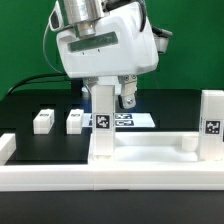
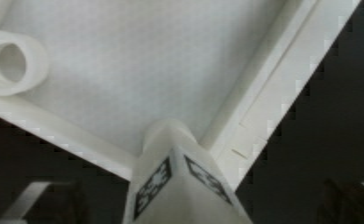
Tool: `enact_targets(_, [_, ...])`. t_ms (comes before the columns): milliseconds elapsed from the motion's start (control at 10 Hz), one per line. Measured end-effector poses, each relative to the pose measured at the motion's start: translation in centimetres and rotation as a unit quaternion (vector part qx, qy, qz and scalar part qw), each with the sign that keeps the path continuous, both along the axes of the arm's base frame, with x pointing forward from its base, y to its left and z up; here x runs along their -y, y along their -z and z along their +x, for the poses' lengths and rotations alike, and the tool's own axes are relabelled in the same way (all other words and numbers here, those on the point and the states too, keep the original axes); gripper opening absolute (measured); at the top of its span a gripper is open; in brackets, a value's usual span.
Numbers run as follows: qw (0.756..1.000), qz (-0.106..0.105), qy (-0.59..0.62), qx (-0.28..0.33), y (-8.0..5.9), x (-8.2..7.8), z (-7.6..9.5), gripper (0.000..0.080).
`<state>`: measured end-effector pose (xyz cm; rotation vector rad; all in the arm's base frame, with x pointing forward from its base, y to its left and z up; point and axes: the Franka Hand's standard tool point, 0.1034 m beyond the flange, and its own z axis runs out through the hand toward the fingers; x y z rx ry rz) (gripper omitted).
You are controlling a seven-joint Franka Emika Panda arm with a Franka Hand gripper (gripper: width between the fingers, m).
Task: Assemble desk
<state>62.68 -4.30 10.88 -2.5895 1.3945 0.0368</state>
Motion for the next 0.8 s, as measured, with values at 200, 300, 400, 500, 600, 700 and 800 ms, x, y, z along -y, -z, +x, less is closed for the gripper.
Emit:
enact_targets(200, [0.993, -0.013, -0.113, 0.014, 0.0, 0.4, -0.1, 0.0648])
enact_targets(300, [0.969, -0.035, -0.243, 0.022, -0.2, 1.0, 0.1, 0.0648])
enact_targets(400, [0.936, -0.053, -0.346, 0.028, -0.3, 1.0, 0.5, 0.0648])
enact_targets(500, [0.948, -0.049, -0.313, 0.026, -0.2, 0.8, 0.5, 0.0639])
enact_targets(600, [0.952, -0.048, -0.301, 0.024, -0.2, 0.9, 0.5, 0.0465])
enact_targets(700, [0.953, -0.048, -0.297, 0.023, -0.2, 0.9, 0.5, 0.0465])
enact_targets(800, [0.959, -0.050, -0.277, 0.018, -0.1, 1.2, 0.4, 0.0293])
